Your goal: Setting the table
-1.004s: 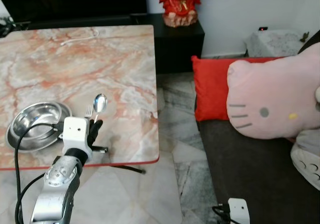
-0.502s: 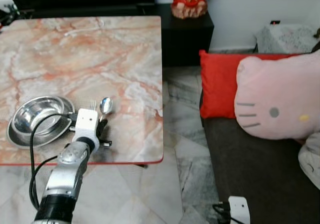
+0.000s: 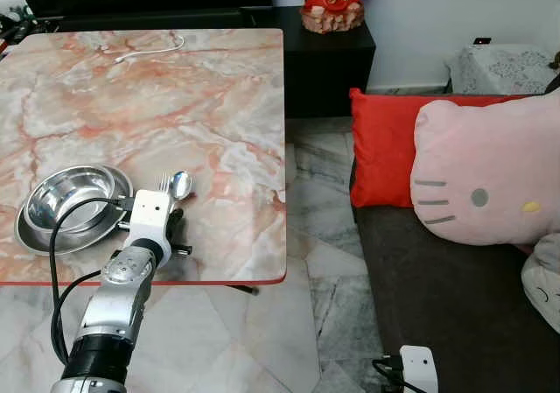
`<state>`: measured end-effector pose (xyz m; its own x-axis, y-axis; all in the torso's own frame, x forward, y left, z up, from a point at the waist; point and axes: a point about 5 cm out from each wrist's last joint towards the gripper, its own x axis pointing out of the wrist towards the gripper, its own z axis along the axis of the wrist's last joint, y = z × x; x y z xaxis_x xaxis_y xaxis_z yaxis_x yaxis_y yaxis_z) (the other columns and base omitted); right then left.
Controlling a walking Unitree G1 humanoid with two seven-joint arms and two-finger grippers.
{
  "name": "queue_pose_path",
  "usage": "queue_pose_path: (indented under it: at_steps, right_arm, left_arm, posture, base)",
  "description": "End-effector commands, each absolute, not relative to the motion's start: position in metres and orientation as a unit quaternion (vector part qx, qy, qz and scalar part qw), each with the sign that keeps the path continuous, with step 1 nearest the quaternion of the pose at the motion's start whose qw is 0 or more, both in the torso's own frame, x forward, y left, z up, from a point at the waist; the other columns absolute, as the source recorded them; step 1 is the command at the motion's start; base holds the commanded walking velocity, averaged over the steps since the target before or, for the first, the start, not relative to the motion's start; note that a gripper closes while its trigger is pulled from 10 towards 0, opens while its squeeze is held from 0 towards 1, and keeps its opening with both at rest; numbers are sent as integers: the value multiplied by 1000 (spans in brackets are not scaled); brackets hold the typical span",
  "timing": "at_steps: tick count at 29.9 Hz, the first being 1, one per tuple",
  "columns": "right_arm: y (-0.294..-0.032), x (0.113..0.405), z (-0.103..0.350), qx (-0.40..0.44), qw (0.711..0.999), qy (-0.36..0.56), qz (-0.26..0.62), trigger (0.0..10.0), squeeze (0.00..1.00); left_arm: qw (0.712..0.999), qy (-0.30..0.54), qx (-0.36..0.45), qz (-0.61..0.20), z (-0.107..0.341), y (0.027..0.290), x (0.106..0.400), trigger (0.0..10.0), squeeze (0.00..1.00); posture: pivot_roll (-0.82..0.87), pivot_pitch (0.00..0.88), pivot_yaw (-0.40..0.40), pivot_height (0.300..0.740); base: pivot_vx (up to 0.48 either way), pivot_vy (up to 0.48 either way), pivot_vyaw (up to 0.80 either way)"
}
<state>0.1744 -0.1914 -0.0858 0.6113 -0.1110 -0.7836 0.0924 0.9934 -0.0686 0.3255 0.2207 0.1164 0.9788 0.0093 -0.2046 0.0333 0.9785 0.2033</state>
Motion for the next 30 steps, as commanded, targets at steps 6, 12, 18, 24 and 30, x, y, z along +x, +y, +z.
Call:
queue_pose_path:
  at_steps: [6,12,18,24,30]
  right_arm:
    - [-191,167,-89,-11,891,450,-58,10000,0]
    - [-191,167,-90,-12,891,450,-58,10000,0]
    - [-191,166,-90,-12,891,451,-58,10000,0]
    - [-192,166,-90,-14,890,452,-58,10000,0]
    - [-192,166,-90,-14,890,452,-58,10000,0]
  left_arm:
    - [988,109,109,-3,112,224,326,10000,0]
    - [988,112,111,-2,112,225,326,10000,204]
    - [987,112,112,-1,111,226,327,10000,192]
    - [987,111,114,-4,111,225,328,10000,196]
    - [987,110,115,-3,112,225,328,10000,200]
  posture:
    - [-43,137,18,740]
    - [-41,140,18,740]
    - [-42,140,18,740]
    - [-43,140,17,740]
    - [-43,140,16,740]
  base:
    - [0,0,0]
    - [0,0,0]
    - [0,0,0]
    - [0,0,0]
    - [0,0,0]
